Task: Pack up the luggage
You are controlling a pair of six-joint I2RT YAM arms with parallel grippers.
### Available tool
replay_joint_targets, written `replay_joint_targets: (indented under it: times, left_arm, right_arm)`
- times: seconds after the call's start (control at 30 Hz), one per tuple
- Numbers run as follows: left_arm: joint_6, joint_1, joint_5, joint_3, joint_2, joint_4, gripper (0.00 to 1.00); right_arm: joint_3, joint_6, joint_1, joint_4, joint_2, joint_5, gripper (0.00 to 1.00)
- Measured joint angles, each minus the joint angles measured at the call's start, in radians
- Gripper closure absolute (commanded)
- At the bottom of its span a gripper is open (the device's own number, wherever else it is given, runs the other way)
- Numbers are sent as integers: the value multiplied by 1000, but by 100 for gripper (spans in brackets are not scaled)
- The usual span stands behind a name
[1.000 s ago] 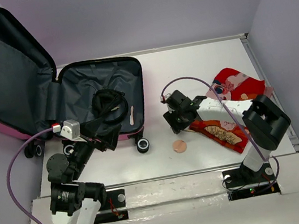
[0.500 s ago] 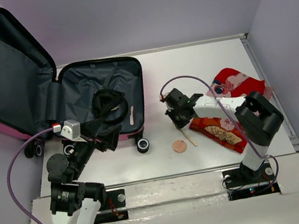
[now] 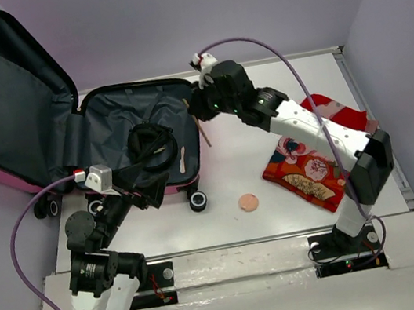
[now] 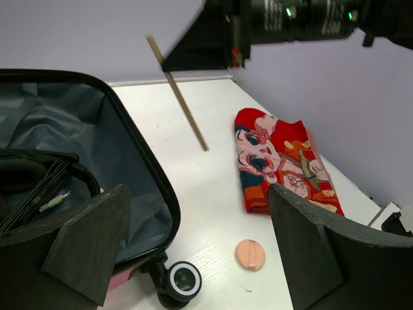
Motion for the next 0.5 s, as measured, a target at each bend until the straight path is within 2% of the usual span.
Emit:
replay_joint_targets:
  times: [0.03, 0.07, 0.1, 0.17, 0.27, 0.43, 0.5]
  left_arm:
    - [0, 0, 0, 0, 1, 0, 1]
    - [0, 0, 0, 0, 2, 0, 1]
    - [0, 0, 0, 0, 2, 0, 1]
    - [0, 0, 0, 0, 2, 0, 1]
    - [0, 0, 0, 0, 2, 0, 1]
    - [0, -6, -2, 0, 1, 0, 1]
    - [0, -7, -1, 0, 1, 0, 1]
  right_arm:
    - [81, 31, 12, 43, 51, -27, 29]
    - [143, 56, 18, 55, 85, -43, 23]
    - [221, 89, 26, 79, 148, -56, 21]
    - [284, 115, 37, 119, 213, -72, 23]
    - [208, 130, 42, 125, 217, -64, 30]
    - [-313, 132, 40, 106, -13, 26, 48]
    - [-525, 154, 36, 80, -130, 51, 48]
